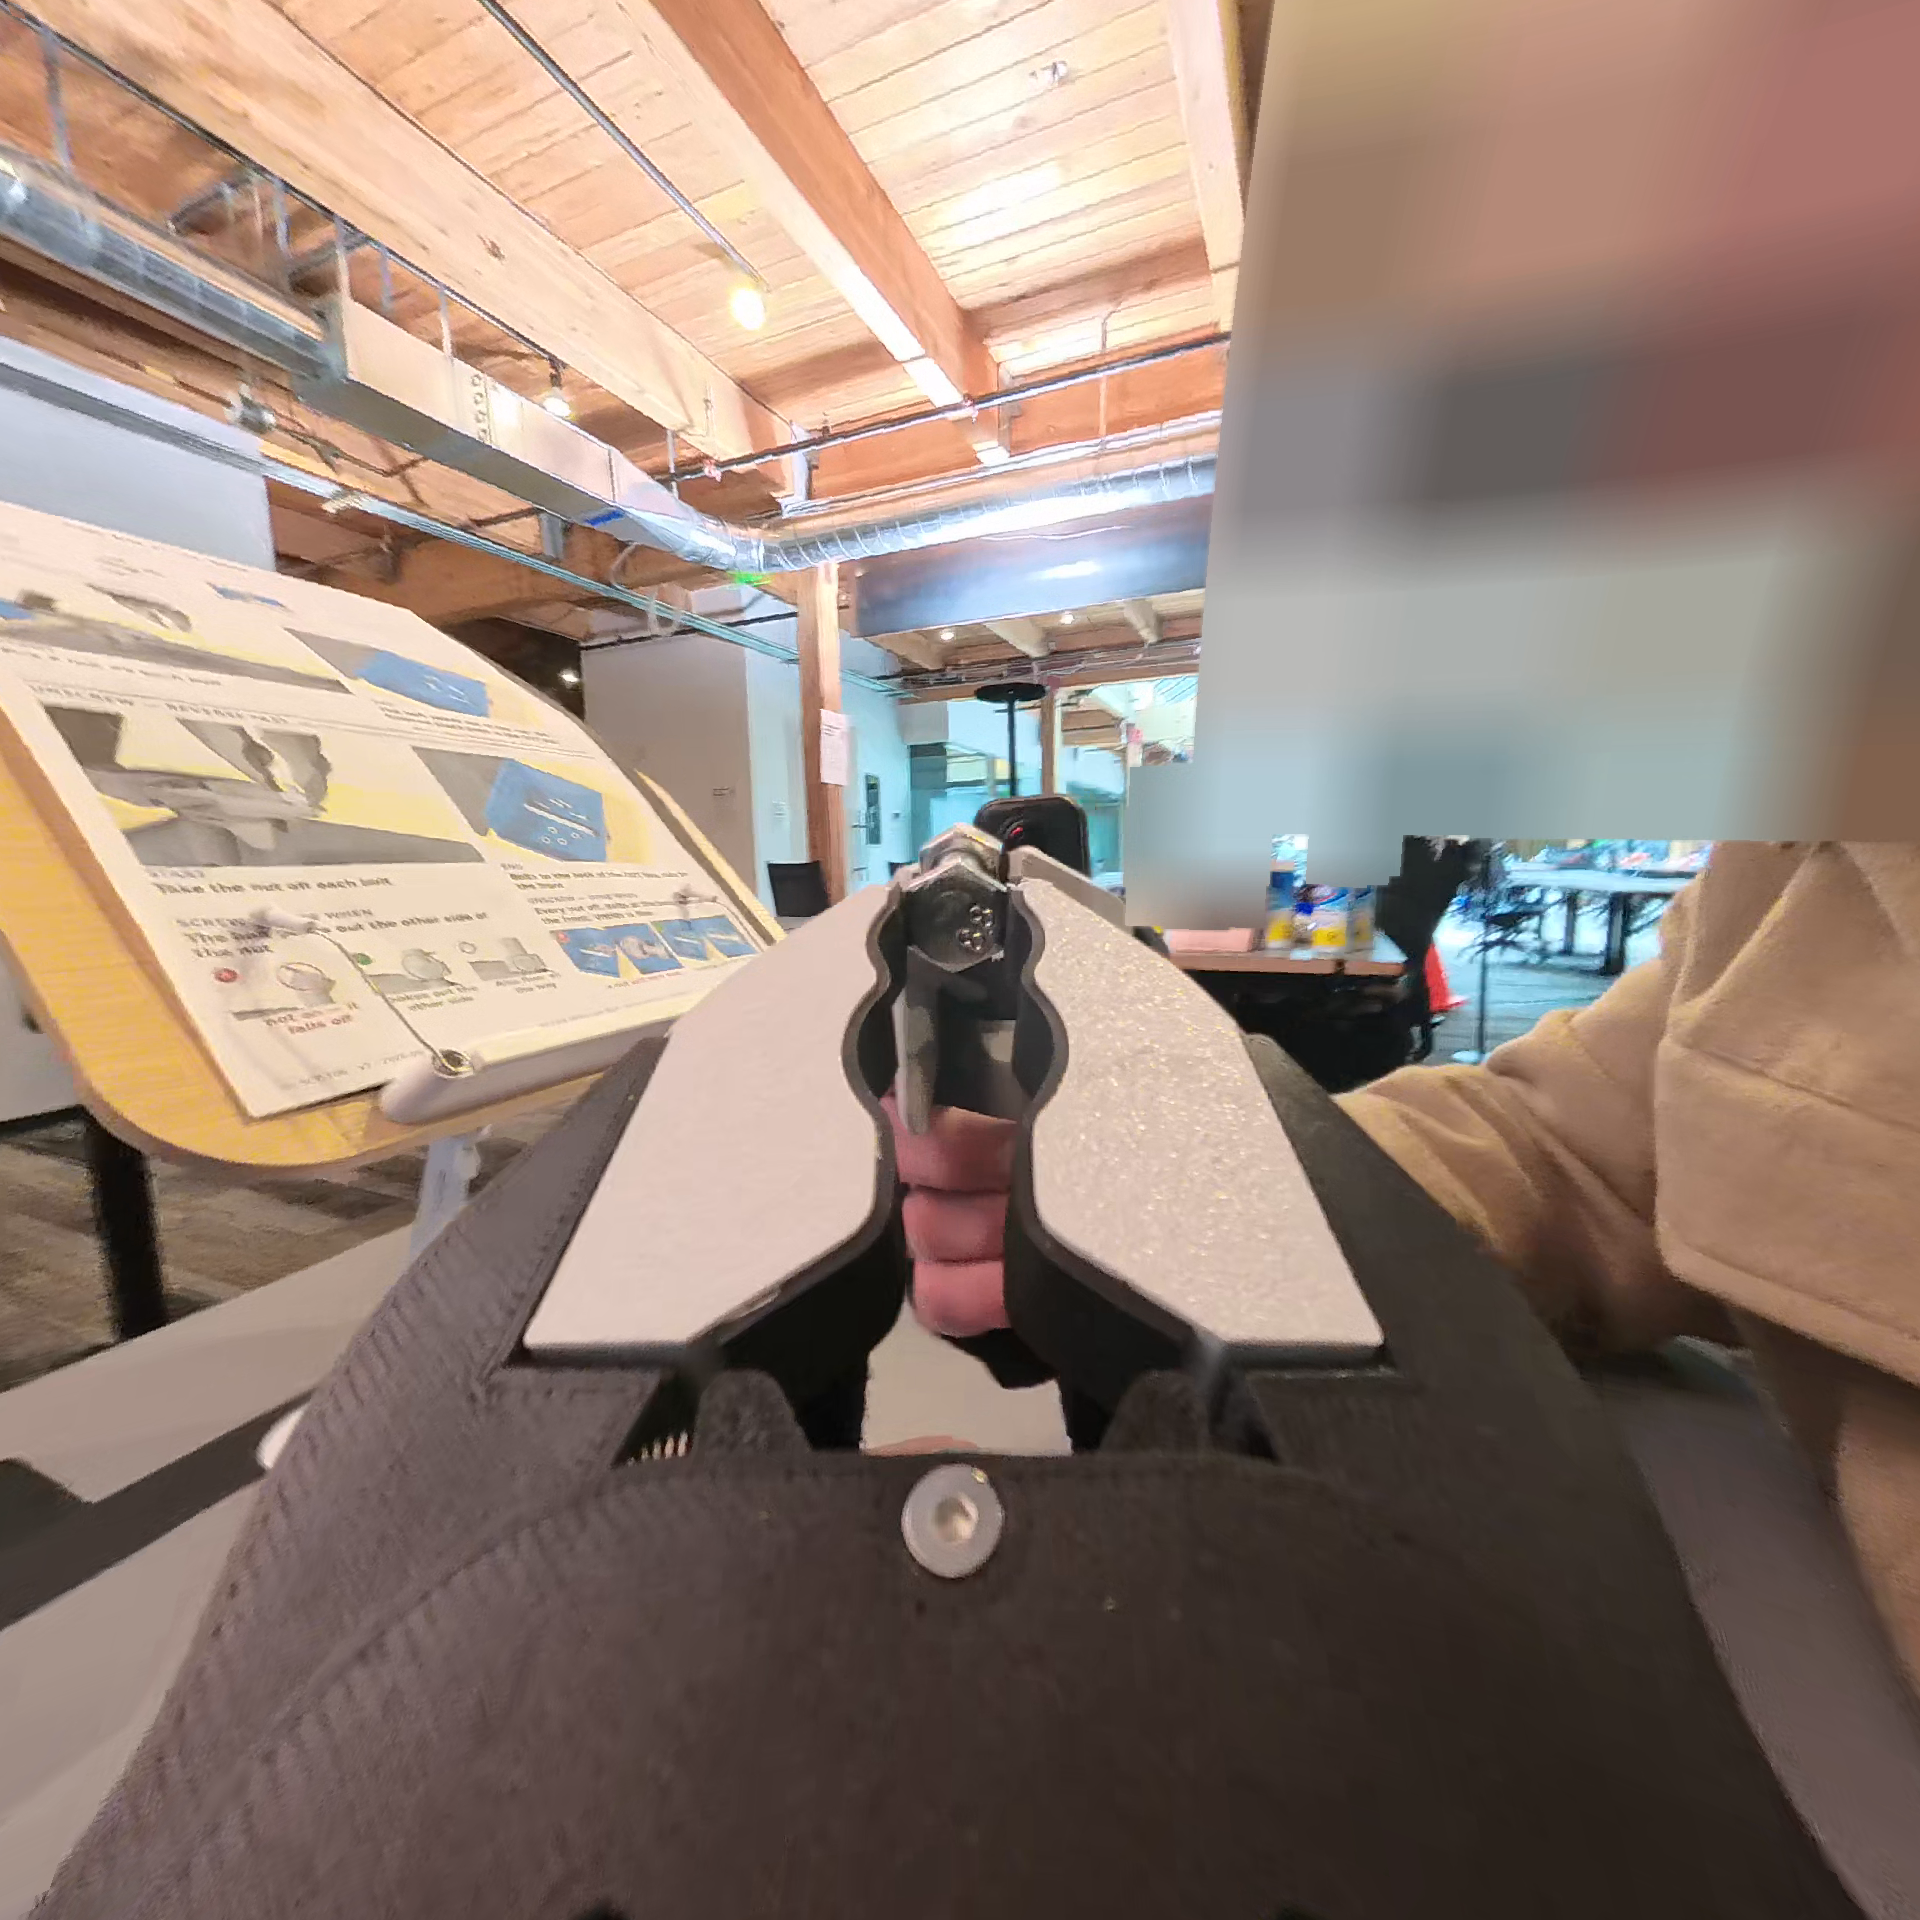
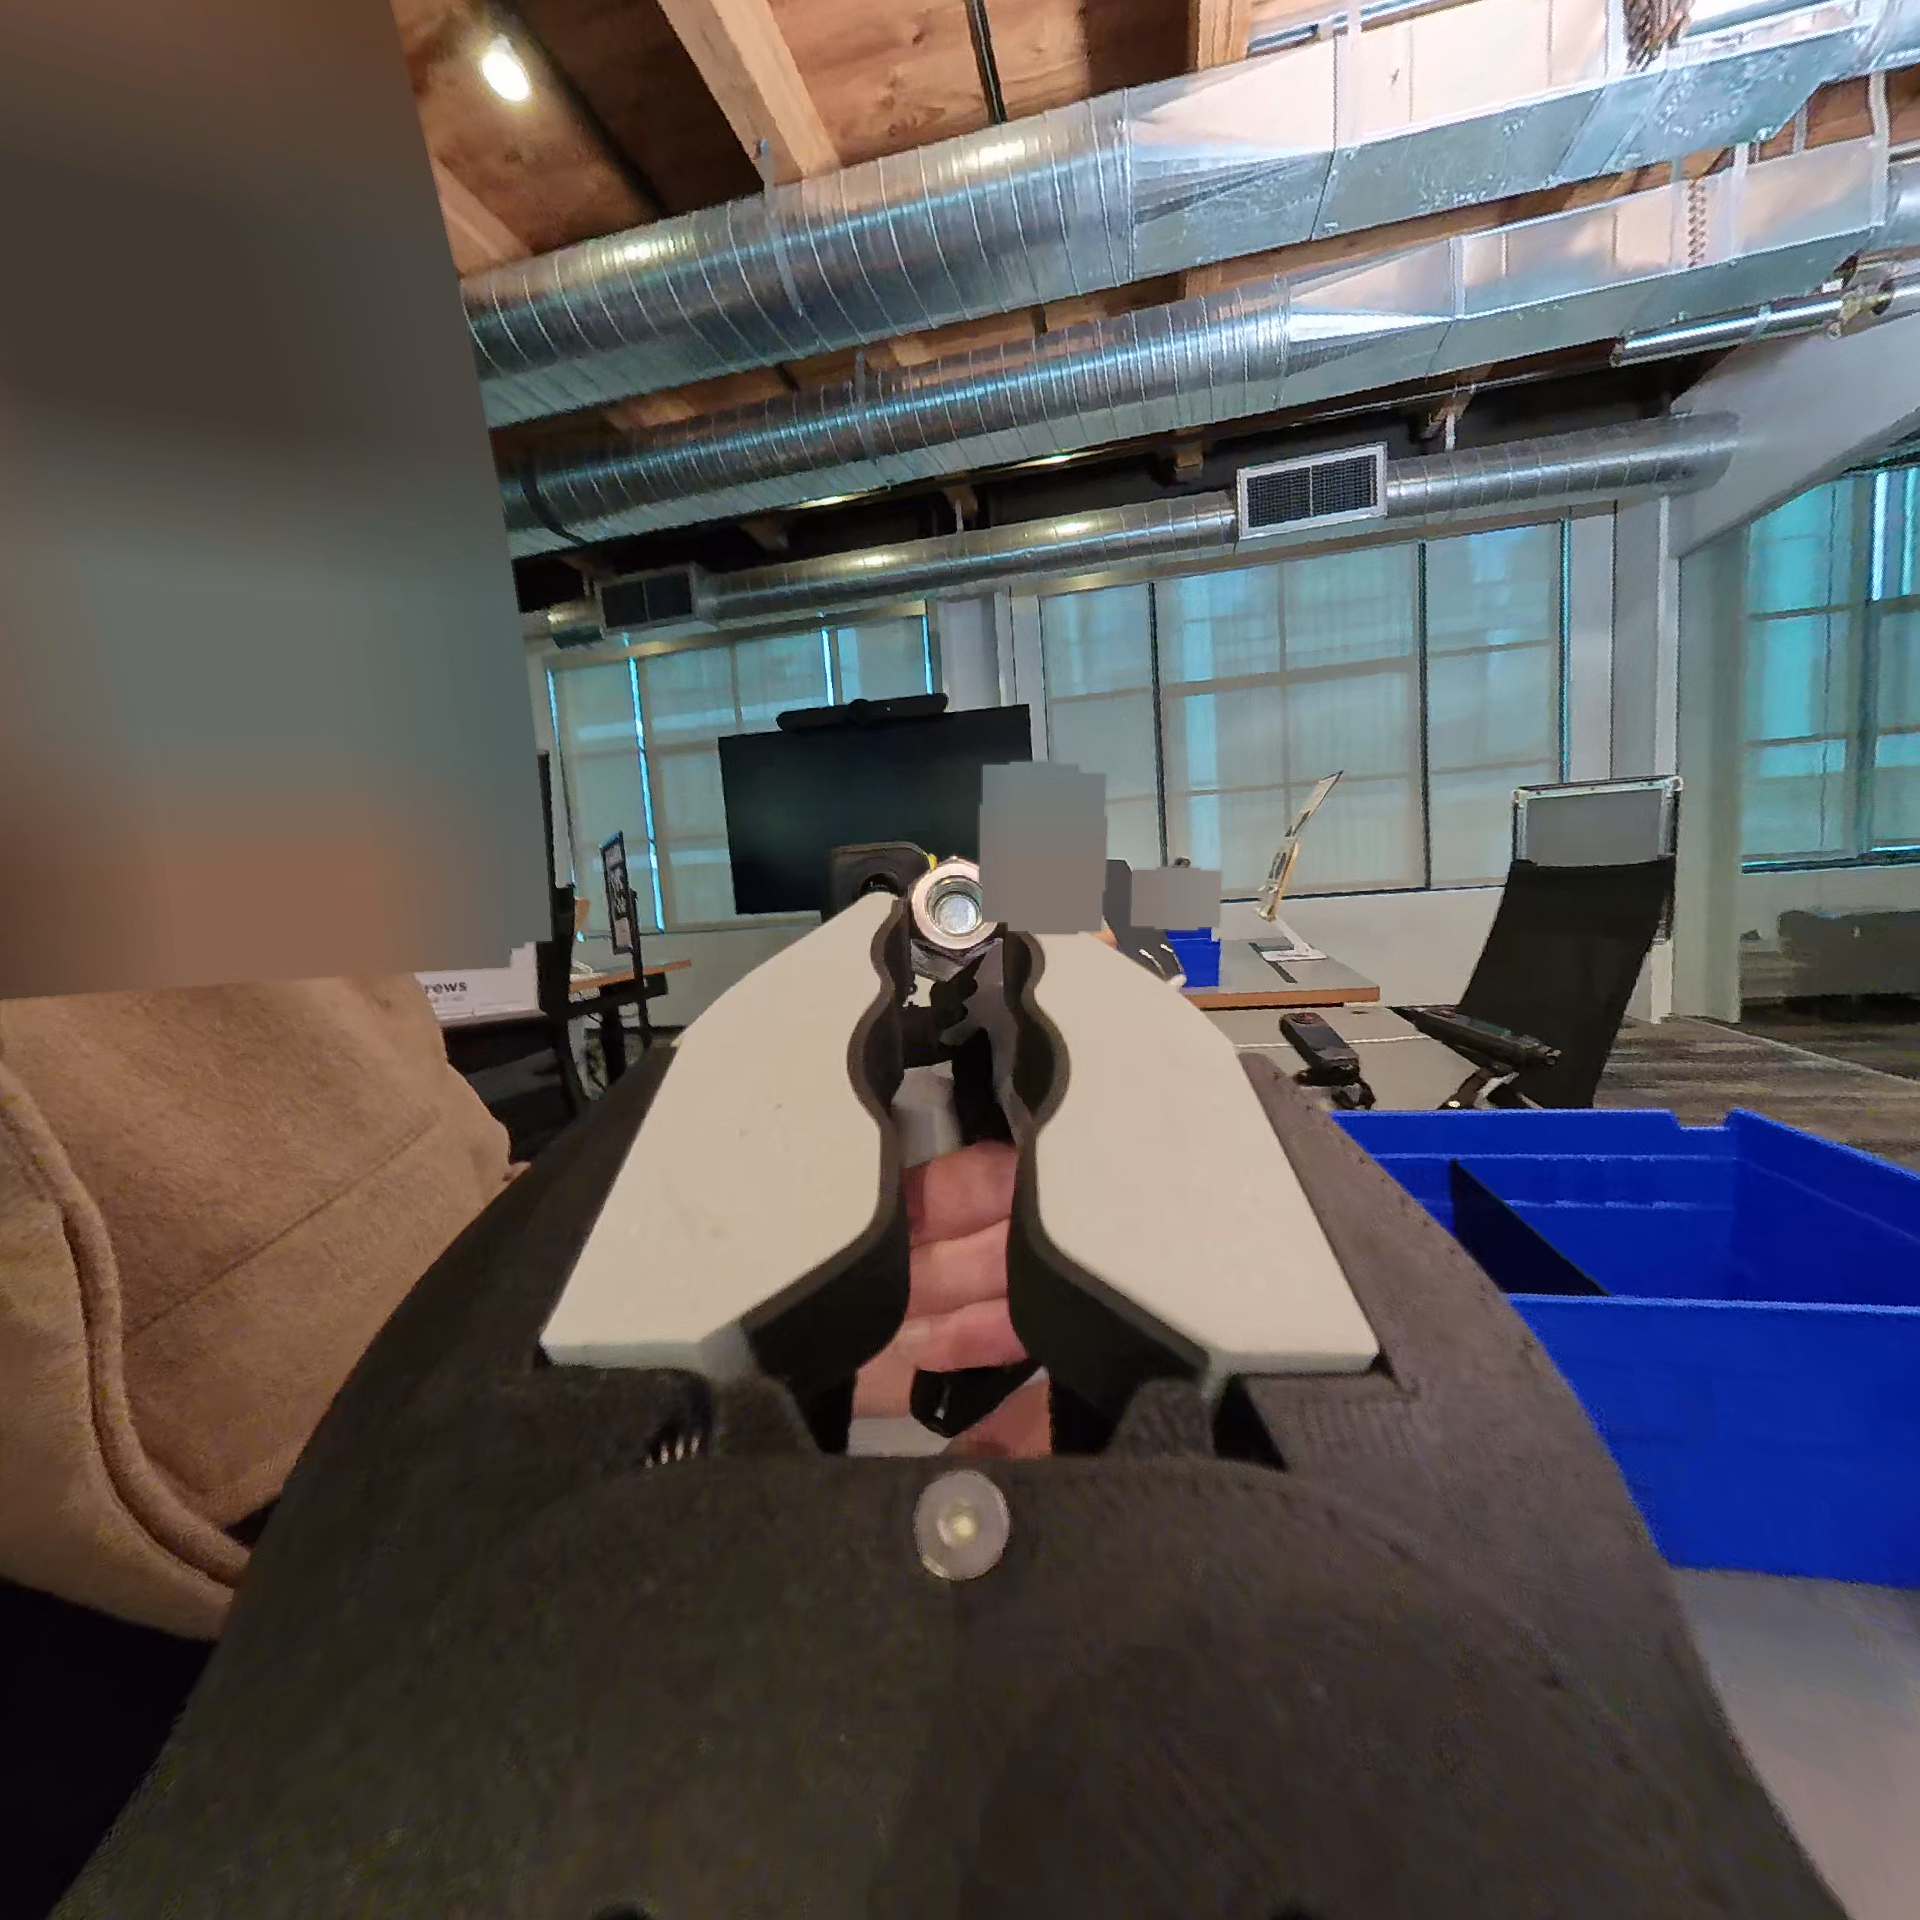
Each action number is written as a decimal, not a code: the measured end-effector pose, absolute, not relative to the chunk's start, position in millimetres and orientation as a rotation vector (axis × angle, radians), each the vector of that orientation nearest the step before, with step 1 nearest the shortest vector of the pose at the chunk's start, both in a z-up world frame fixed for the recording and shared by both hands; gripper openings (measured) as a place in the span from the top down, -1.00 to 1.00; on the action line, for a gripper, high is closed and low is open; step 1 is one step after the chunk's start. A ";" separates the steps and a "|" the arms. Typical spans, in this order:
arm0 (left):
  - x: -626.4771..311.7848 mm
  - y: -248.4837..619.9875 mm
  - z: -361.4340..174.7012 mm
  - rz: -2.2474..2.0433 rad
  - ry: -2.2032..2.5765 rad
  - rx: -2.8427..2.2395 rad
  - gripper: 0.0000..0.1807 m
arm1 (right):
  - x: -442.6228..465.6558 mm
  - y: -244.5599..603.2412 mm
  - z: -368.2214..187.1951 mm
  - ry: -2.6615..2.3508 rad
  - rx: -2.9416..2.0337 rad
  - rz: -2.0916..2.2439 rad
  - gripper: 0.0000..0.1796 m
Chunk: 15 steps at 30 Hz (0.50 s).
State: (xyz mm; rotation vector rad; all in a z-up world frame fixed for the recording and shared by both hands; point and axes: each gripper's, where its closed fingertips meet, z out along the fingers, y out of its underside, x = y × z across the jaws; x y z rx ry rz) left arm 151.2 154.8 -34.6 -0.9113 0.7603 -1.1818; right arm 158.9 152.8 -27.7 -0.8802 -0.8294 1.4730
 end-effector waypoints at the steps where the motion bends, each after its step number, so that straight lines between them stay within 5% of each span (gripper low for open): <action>1: 151.3 153.8 -33.3 -1.172 0.766 -0.906 0.81 | 158.8 151.9 -26.7 -0.819 -0.880 1.499 0.81; 15: 148.1 143.5 -15.4 -1.101 0.753 -0.891 0.81 | 158.3 146.5 -15.9 -0.741 -0.856 1.576 0.81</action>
